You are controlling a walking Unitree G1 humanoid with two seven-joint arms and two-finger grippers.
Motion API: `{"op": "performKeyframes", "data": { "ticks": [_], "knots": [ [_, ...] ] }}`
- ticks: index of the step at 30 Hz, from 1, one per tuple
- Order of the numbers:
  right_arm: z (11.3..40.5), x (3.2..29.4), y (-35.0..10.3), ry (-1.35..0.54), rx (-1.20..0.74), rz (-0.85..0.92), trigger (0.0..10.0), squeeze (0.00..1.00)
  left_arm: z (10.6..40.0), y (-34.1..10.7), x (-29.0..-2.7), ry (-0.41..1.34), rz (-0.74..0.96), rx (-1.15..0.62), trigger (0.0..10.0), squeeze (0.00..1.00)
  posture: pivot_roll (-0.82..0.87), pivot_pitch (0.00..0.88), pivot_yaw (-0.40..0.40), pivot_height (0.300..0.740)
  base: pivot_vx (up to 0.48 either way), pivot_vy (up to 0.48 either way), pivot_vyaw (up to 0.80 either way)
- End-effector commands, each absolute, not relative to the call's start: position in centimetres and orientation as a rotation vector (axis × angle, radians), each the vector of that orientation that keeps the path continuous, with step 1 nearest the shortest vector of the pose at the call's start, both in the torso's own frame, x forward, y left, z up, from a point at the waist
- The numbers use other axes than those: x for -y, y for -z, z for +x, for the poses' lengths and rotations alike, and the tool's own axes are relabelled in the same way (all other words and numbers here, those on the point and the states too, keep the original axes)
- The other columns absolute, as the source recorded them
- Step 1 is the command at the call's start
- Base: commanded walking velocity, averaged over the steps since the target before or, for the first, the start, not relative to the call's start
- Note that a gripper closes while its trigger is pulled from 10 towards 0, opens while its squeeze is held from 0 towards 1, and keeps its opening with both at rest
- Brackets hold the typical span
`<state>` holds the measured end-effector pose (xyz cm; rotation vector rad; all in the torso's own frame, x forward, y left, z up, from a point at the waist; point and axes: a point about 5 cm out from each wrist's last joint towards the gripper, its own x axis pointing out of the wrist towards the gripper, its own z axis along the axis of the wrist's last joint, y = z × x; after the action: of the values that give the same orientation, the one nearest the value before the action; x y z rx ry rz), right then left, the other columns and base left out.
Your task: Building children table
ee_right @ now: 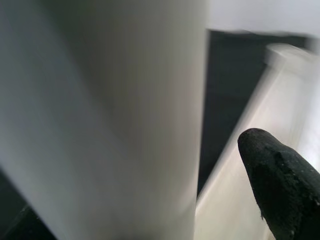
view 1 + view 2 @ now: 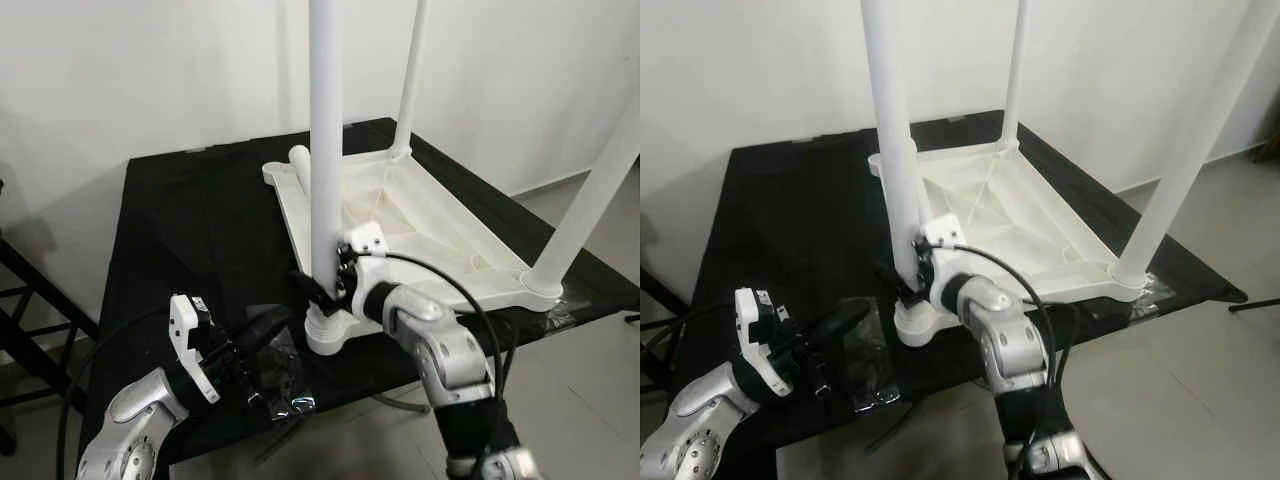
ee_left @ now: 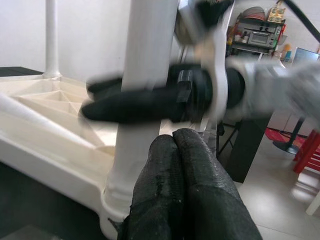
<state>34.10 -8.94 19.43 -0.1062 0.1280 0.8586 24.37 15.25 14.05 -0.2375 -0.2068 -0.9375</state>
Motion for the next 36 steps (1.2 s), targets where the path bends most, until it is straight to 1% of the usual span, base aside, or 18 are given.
{"op": "performKeyframes", "data": {
  "ticks": [1,2,3,5,6,7,10,11,18,26,28,29,31,32,33,34,35,36],
  "knots": [
    [34.3,9.2,-19.7,-0.891,-0.097,-0.093,10.0,0.11,24.4,-13.7,-15.5,0.928,-0.239,0.193,10.0,0.0,0.03,0.0,-0.004,0.74,0.0,0.0,0.0],
    [34.7,9.5,-19.8,-0.912,-0.089,-0.134,10.0,0.0,24.4,-13.7,-15.5,0.926,-0.239,0.194,10.0,0.0,0.03,0.0,-0.004,0.74,0.0,0.0,0.0],
    [34.7,9.5,-19.8,-0.912,-0.089,-0.134,10.0,0.0,24.4,-13.7,-15.5,0.926,-0.239,0.194,10.0,0.0,0.03,0.0,-0.004,0.74,0.0,0.0,0.0],
    [35.5,9.9,-20.4,-1.009,-0.078,-0.183,10.0,0.0,24.4,-13.7,-15.5,0.924,-0.238,0.195,10.0,0.0,0.04,0.0,-0.004,0.74,0.0,0.0,0.0],
    [35.5,9.9,-20.4,-1.009,-0.078,-0.183,10.0,0.0,24.4,-13.7,-15.5,0.924,-0.238,0.195,10.0,0.0,0.04,0.0,-0.004,0.74,0.0,0.0,0.0],
    [35.8,10.1,-20.8,-1.07,-0.072,-0.193,10.0,0.0,24.4,-13.7,-15.4,0.924,-0.237,0.195,10.0,0.0,0.04,0.0,-0.002,0.74,0.0,0.0,0.0],
    [36.1,10.2,-21.3,-1.117,-0.066,-0.207,10.0,0.0,24.4,-13.7,-15.4,0.924,-0.236,0.194,10.0,0.0,0.04,0.0,-0.002,0.74,0.0,0.0,0.0],
    [36.7,10.5,-22.3,-1.202,-0.062,-0.204,0.0,0.0,24.4,-13.7,-15.4,0.926,-0.234,0.192,10.0,0.0,0.04,0.0,0.0,0.74,0.0,0.0,0.0],
    [36.9,11.4,-22.7,-1.293,-0.073,-0.179,0.0,0.0,24.4,-13.7,-15.3,0.926,-0.234,0.191,10.0,0.0,0.04,0.0,-0.002,0.74,0.0,0.0,0.0],
    [36.9,12.6,-21.2,-1.271,-0.109,-0.182,0.0,0.0,24.4,-13.7,-15.3,0.927,-0.238,0.192,10.0,0.0,0.04,0.0,0.002,0.74,0.0,0.0,0.0],
    [36.8,13.4,-20.5,-1.181,-0.12,-0.172,0.0,0.0,24.4,-13.8,-15.4,0.927,-0.24,0.193,10.0,0.0,0.03,0.0,0.007,0.74,0.0,0.0,0.0],
    [36.8,13.4,-20.5,-1.181,-0.12,-0.172,0.0,0.0,24.4,-13.8,-15.4,0.927,-0.24,0.193,10.0,0.0,0.03,0.0,0.007,0.74,0.0,0.0,0.0],
    [36.3,13.8,-18.9,-0.967,-0.141,-0.163,0.0,0.0,24.3,-13.8,-15.4,0.926,-0.246,0.194,10.0,0.0,0.02,0.003,0.004,0.74,0.0,0.0,0.0],
    [36.3,13.8,-18.9,-0.967,-0.141,-0.163,0.0,0.0,24.3,-13.8,-15.4,0.926,-0.246,0.194,10.0,0.0,0.02,0.003,0.004,0.74,0.0,0.0,0.0],
    [36.1,13.5,-17.8,-0.766,-0.162,-0.076,0.0,0.0,24.3,-13.9,-15.5,0.927,-0.245,0.194,10.0,0.0,0.03,0.008,-0.013,0.74,0.0,0.0,0.0],
    [36.1,13.5,-17.8,-0.766,-0.162,-0.076,0.0,0.0,24.3,-13.9,-15.5,0.927,-0.245,0.194,10.0,0.0,0.03,0.008,-0.013,0.74,0.0,0.0,0.0],
    [35.9,13.4,-17.0,-0.625,-0.188,-0.015,0.0,0.0,24.2,-13.9,-15.5,0.928,-0.244,0.193,10.0,0.0,0.03,0.008,-0.013,0.74,0.0,0.0,0.0],
    [35.8,13.3,-16.6,-0.55,-0.207,0.024,0.0,0.0,24.2,-13.9,-15.6,0.929,-0.243,0.193,10.0,0.0,0.03,0.008,-0.013,0.74,0.0,0.0,0.0]
  ]
}}
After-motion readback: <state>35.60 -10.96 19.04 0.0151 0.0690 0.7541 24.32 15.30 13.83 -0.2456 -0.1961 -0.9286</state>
